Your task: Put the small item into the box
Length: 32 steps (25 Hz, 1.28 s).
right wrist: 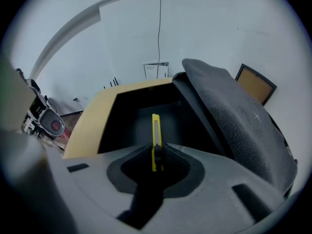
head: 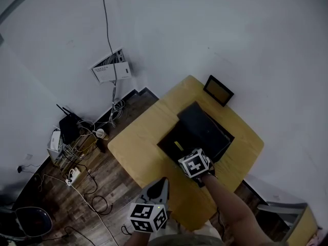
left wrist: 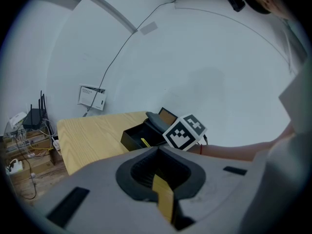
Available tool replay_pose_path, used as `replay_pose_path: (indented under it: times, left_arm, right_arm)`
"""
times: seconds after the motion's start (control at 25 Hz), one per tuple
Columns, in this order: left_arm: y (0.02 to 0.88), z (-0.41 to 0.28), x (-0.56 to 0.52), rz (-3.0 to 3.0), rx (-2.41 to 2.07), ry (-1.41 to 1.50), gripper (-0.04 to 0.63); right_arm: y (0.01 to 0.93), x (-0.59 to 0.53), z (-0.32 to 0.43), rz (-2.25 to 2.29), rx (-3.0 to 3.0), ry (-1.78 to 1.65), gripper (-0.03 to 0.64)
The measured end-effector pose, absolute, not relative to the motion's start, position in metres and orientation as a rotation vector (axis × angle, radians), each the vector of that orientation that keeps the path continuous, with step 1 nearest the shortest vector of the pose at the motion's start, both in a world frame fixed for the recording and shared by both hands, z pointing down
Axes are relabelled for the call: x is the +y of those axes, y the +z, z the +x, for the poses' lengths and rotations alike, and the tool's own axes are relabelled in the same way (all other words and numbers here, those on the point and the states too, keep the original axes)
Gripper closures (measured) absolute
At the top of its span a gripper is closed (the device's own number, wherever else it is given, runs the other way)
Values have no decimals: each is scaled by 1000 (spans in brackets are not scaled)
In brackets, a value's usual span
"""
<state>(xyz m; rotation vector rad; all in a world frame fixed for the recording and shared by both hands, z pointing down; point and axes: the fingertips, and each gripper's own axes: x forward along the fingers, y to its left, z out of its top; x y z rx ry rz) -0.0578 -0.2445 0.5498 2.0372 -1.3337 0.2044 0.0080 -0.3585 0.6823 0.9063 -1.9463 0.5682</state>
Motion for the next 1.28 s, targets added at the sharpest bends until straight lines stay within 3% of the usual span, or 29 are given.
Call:
replay_pose_path:
  times: [0.48, 0.6, 1.28]
  left_arm:
    - [547, -54, -240, 2038, -1337, 201, 592]
    - [545, -56, -237, 2041, -1343, 197, 592]
    - [511, -68, -200, 2122, -1357, 163, 592]
  right_arm:
    - [687, -357, 6, 883, -1956, 563, 562]
    - [686, -353, 4, 883, -1973, 569, 475]
    - [591, -305, 17, 1194, -2097, 524, 497]
